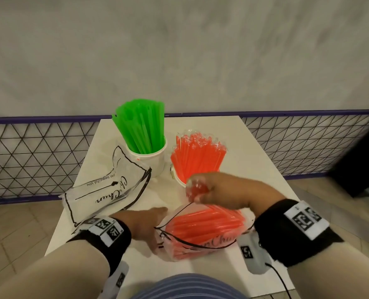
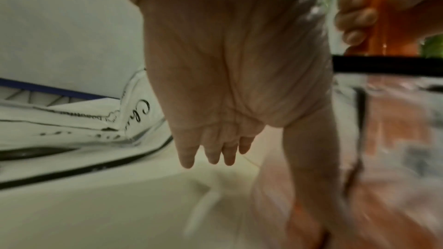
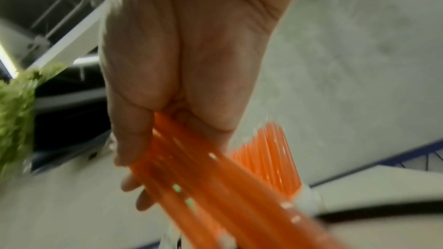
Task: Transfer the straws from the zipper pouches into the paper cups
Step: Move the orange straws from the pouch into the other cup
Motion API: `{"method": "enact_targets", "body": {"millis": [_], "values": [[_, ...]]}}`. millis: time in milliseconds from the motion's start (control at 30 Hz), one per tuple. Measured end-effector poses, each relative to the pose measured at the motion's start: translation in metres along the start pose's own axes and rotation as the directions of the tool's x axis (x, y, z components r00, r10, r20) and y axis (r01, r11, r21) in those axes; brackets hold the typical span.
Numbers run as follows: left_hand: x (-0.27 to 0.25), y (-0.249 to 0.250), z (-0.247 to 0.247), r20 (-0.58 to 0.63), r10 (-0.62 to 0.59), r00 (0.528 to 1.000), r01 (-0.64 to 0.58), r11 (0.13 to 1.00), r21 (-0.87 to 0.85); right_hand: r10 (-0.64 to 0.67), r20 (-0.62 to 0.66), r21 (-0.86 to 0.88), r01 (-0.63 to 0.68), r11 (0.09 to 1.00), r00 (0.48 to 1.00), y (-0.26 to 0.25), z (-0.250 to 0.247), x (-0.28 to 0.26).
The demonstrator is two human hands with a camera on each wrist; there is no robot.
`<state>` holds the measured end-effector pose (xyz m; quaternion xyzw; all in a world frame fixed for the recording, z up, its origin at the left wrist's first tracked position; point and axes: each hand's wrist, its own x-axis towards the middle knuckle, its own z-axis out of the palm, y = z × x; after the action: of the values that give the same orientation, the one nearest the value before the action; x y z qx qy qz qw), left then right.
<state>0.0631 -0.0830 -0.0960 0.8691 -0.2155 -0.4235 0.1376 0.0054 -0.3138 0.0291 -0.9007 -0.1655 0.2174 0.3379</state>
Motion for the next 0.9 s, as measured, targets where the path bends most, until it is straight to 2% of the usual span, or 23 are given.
{"method": "enact_targets", "body": {"millis": [67,100,167,233,333,433,500,567,633,733,800,900], "values": [[0.003,-0.004,-0.02,-0.102,-0.006,0.995,0.007,1.0,0.013,-0.047,-0.167,0.155,0.073,0.985,0.985,-0.014,-0.024,-0.008],[0.005,-0.005,-0.028,-0.162,-0.011,0.987,0.009,1.0,-0.014,-0.057,-0.276,0.219,0.121,0.968,0.959,-0.02,-0.035,-0.011],[0.006,0.003,-0.044,-0.272,0.002,0.962,-0.046,0.987,-0.156,-0.047,-0.483,0.332,0.233,0.914,0.874,-0.031,-0.051,-0.012],[0.01,0.018,-0.054,-0.374,0.035,0.927,-0.167,0.93,-0.327,-0.007,-0.639,0.385,0.327,0.863,0.77,-0.037,-0.059,-0.008],[0.018,0.047,-0.061,-0.476,0.108,0.873,-0.324,0.858,-0.399,0.09,-0.758,0.39,0.338,0.857,0.646,-0.04,-0.055,0.008],[0.029,0.066,-0.059,-0.551,0.113,0.827,-0.407,0.796,-0.448,0.188,-0.788,0.431,0.307,0.849,0.586,-0.033,-0.036,0.031],[0.04,0.071,-0.056,-0.572,0.095,0.815,-0.422,0.774,-0.472,0.264,-0.77,0.472,0.241,0.848,0.581,-0.022,-0.019,0.046],[0.048,0.072,-0.051,-0.554,0.088,0.828,-0.409,0.77,-0.49,0.325,-0.73,0.497,0.14,0.857,0.601,-0.008,-0.002,0.059],[0.051,0.074,-0.048,-0.535,0.092,0.84,-0.408,0.758,-0.509,0.34,-0.688,0.475,0.044,0.879,0.641,0.006,0.014,0.068],[0.046,0.078,-0.049,-0.523,0.098,0.846,-0.387,0.787,-0.479,0.352,-0.595,0.441,-0.072,0.895,0.722,0.02,0.029,0.074],[0.04,0.08,-0.05,-0.513,0.06,0.856,-0.349,0.799,-0.49,0.366,-0.573,0.367,-0.169,0.915,0.734,0.025,0.031,0.078],[0.039,0.078,-0.052,-0.497,0.082,0.864,-0.339,0.824,-0.454,0.33,-0.605,0.049,-0.38,0.924,0.724,0.03,0.025,0.085]]}}
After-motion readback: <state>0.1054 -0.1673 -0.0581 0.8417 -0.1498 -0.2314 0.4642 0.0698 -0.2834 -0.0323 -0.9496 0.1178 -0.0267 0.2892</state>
